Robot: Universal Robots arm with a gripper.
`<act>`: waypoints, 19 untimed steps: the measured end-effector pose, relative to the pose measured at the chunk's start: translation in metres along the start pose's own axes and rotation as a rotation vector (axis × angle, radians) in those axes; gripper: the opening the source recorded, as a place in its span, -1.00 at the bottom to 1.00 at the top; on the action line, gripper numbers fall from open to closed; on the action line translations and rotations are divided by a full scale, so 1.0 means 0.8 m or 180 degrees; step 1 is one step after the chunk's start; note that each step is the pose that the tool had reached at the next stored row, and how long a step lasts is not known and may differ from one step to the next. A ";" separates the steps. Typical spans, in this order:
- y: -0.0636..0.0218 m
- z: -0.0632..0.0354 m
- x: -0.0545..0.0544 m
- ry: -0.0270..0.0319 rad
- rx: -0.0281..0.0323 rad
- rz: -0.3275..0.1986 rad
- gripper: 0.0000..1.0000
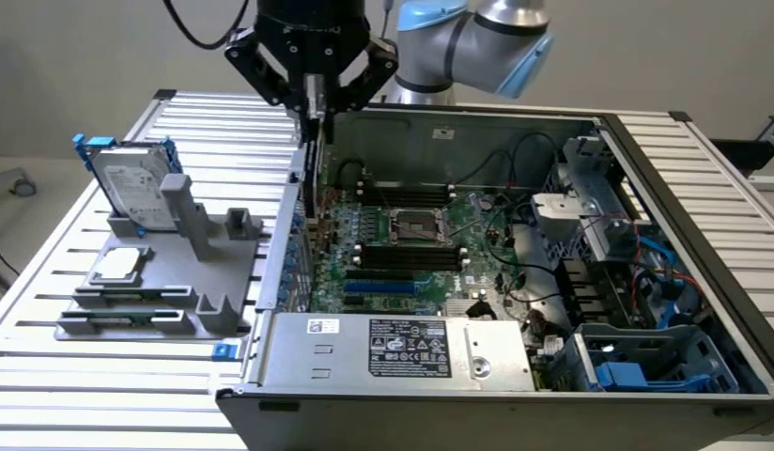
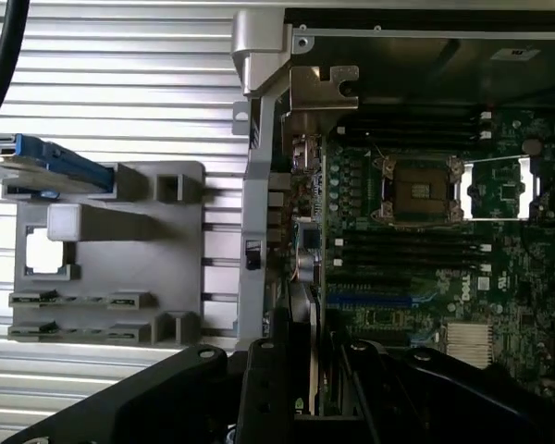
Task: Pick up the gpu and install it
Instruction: 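Pick up the gpu and move the gpu toward the slot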
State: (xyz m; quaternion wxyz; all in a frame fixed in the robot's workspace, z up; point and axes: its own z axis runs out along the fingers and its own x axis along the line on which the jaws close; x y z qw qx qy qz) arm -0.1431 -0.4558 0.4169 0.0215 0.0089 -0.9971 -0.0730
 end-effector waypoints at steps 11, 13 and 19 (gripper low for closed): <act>-0.002 0.013 -0.063 0.0000 0.0001 0.0000 -0.48; -0.001 0.017 -0.075 0.0000 0.0002 0.0000 -0.48; 0.010 0.031 -0.106 0.0000 0.0004 0.0000 -0.48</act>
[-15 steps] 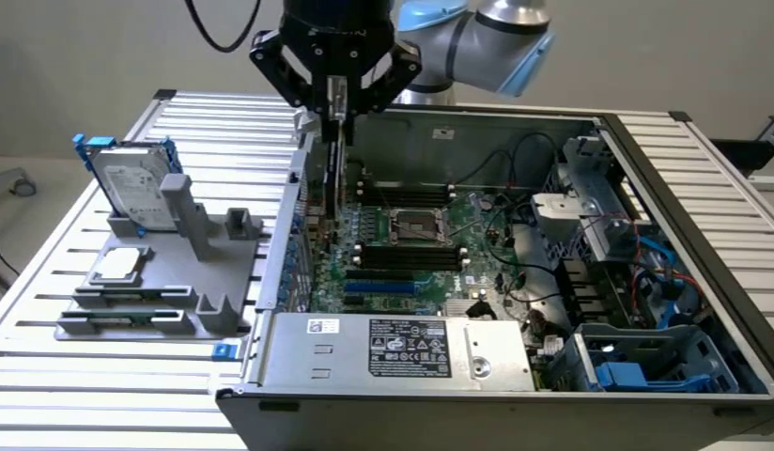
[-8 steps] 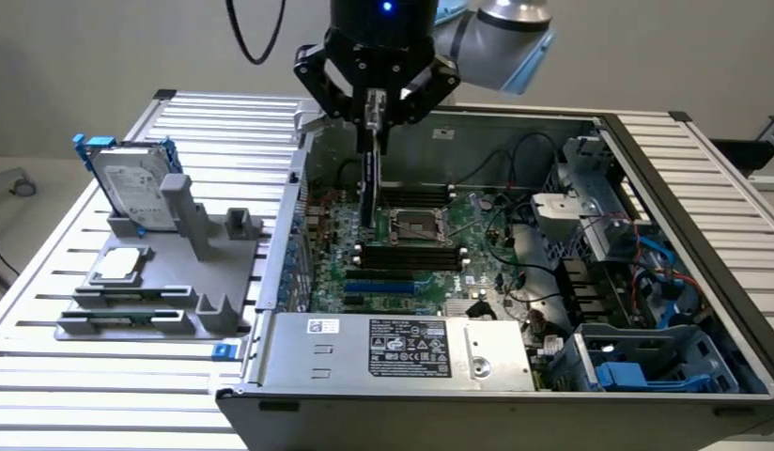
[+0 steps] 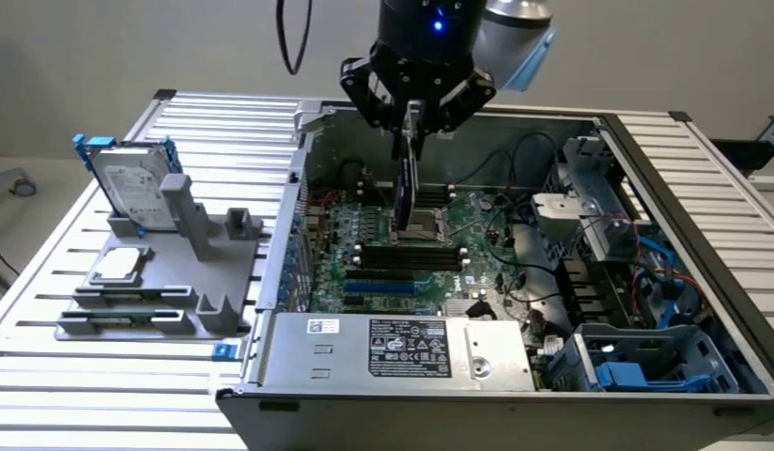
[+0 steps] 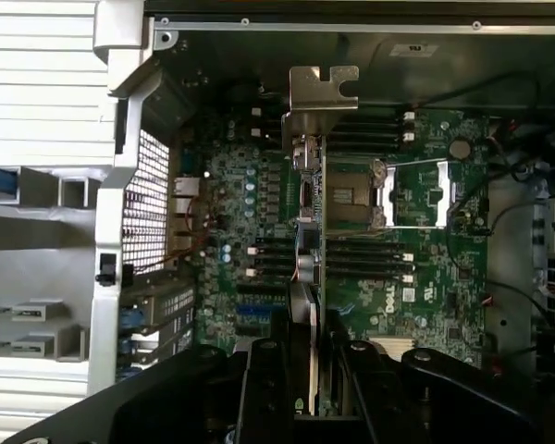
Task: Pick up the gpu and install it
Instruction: 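Pick up the gpu and move the gpu toward the slot, then insert the gpu into the slot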
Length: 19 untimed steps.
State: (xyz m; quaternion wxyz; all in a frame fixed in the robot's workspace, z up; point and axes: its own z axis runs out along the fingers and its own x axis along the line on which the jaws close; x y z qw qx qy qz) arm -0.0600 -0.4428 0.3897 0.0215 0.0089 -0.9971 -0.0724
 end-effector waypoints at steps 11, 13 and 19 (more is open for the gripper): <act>0.010 0.019 -0.011 -0.0001 0.0000 0.0000 -0.48; 0.010 0.019 -0.011 -0.0001 0.0000 0.0000 -0.48; 0.010 0.019 -0.011 -0.0001 0.0000 0.0000 -0.48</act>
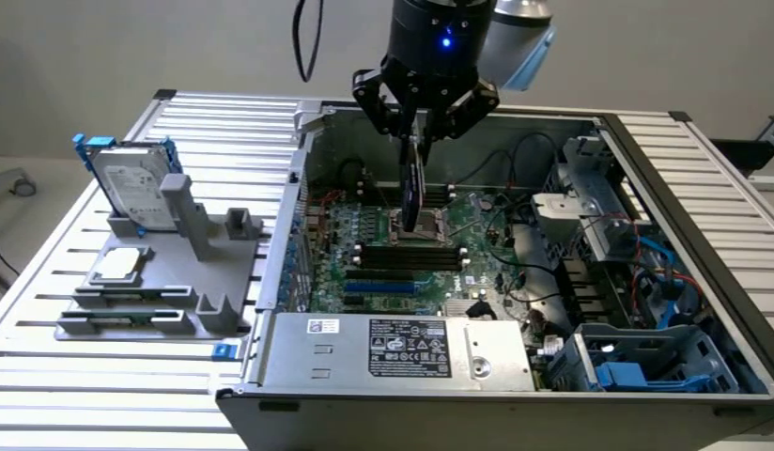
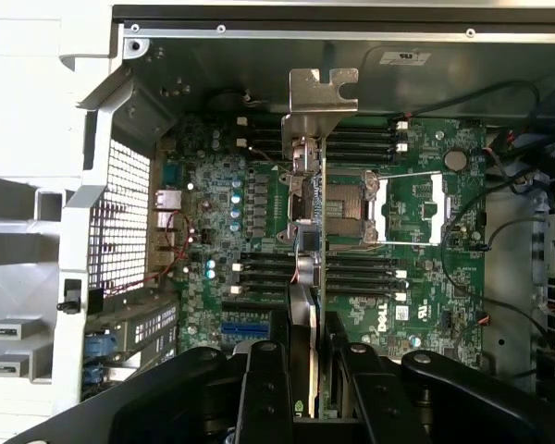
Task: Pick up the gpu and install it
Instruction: 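Insert the gpu into the slot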
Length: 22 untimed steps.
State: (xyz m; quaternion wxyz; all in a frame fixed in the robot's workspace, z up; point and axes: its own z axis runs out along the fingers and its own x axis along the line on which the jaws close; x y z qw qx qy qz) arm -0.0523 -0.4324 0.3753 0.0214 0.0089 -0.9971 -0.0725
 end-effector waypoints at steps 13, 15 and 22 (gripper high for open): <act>0.000 0.003 -0.001 0.0046 0.0014 -0.0353 -0.48; 0.000 0.004 -0.001 0.0062 0.0018 -0.0467 -0.48; -0.001 0.009 -0.001 0.0120 0.0035 -0.0868 -0.48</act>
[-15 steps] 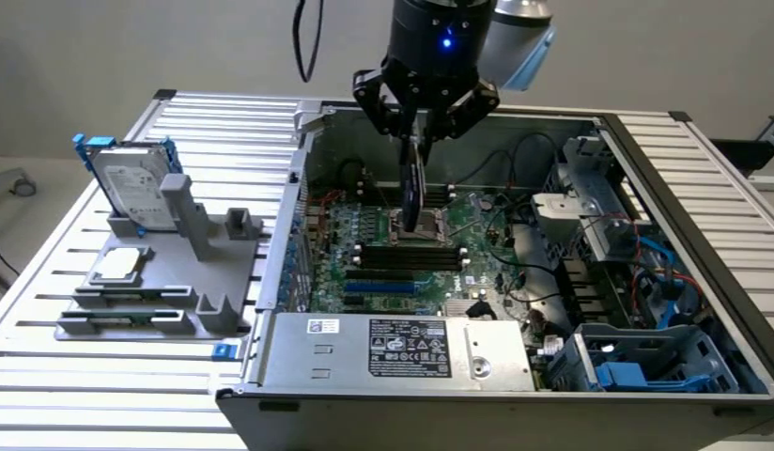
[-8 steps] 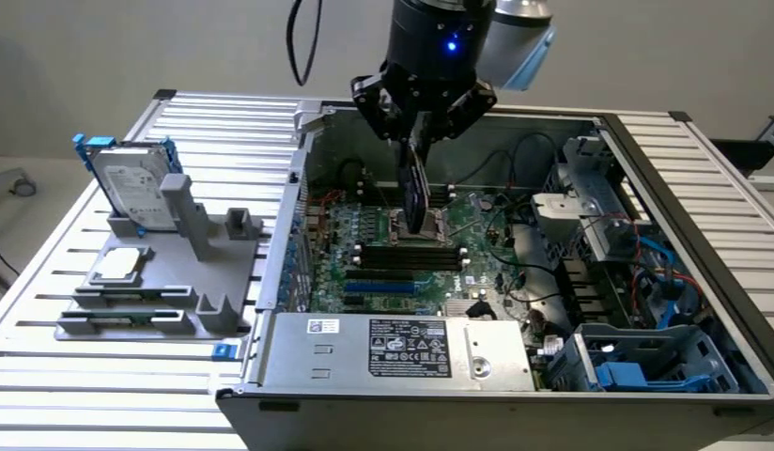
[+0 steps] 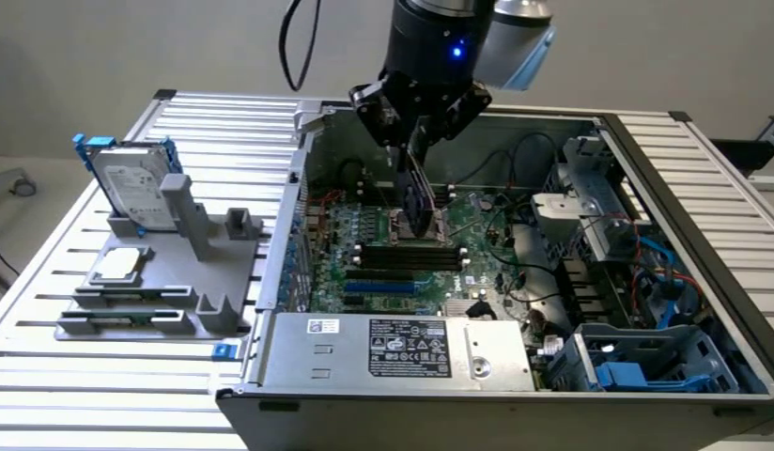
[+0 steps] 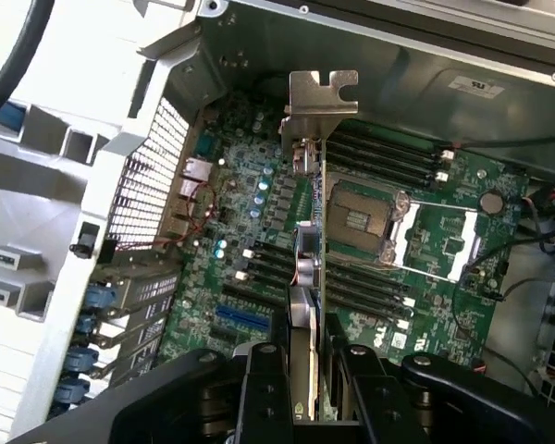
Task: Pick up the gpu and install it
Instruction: 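Insert the gpu into the slot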
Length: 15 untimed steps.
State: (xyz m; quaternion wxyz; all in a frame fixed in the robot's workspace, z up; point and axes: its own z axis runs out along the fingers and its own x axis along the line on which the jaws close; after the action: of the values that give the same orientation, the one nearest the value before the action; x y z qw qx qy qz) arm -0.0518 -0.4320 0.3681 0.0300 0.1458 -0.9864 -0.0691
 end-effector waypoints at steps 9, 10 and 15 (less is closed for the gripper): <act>0.000 0.001 0.000 0.0062 0.0025 -0.0516 -0.48; 0.000 0.001 0.000 0.0068 0.0028 -0.0575 -0.48; 0.000 0.001 0.000 0.0084 0.0046 -0.0845 -0.48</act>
State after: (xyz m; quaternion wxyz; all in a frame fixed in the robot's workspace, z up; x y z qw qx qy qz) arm -0.0518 -0.4321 0.3675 0.0326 0.2762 -0.9585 -0.0634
